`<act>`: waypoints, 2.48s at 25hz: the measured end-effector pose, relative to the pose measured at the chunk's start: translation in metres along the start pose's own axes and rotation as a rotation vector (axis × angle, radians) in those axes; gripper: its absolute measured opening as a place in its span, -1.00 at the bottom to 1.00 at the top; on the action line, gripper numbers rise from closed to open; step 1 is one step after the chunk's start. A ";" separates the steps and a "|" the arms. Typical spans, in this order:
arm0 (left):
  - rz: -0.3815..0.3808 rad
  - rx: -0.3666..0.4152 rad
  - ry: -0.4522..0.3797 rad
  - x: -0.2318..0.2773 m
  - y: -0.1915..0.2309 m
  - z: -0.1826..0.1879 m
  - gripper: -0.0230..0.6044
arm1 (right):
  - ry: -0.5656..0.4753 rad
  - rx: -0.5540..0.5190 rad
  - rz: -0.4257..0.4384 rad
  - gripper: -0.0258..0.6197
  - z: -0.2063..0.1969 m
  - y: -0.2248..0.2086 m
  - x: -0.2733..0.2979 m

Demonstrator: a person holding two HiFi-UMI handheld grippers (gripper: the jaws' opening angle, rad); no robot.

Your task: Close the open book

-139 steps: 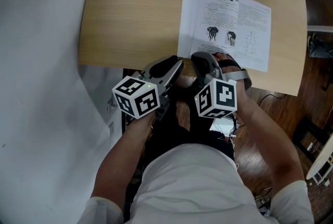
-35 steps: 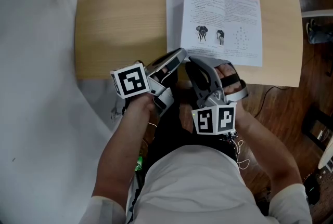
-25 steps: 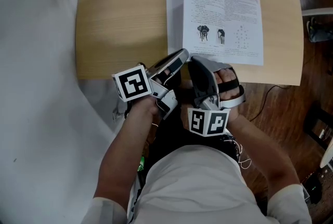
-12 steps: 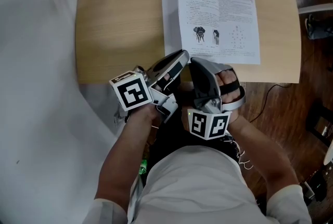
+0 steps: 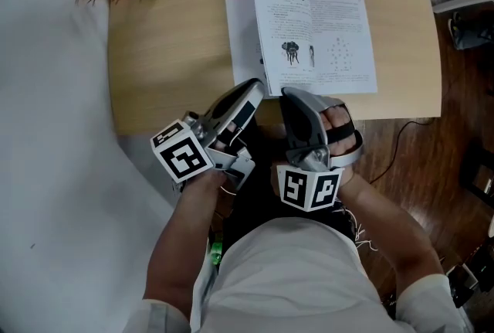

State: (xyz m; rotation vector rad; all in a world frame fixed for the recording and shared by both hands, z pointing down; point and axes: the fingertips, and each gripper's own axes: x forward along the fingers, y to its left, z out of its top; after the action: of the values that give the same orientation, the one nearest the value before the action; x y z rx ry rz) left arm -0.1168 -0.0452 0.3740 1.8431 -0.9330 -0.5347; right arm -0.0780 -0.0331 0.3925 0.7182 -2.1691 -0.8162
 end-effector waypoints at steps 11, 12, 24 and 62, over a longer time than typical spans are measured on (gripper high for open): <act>0.079 0.172 0.036 0.006 -0.002 -0.008 -0.92 | 0.040 0.098 -0.033 -0.91 -0.020 -0.019 -0.015; 0.083 0.177 0.044 0.007 -0.001 -0.011 -0.92 | 0.044 0.109 -0.038 -0.91 -0.023 -0.021 -0.016; 0.096 0.173 0.096 0.023 -0.004 -0.034 -0.92 | 0.094 0.262 -0.090 -0.91 -0.056 -0.048 -0.027; 0.143 0.259 0.191 0.046 -0.001 -0.072 -0.92 | 0.305 0.683 -0.114 -0.91 -0.169 -0.051 -0.046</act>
State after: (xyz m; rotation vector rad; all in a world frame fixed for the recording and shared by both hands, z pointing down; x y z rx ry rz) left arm -0.0379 -0.0403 0.4064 1.9975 -1.0316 -0.1504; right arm 0.0904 -0.0907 0.4311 1.2176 -2.1236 0.0212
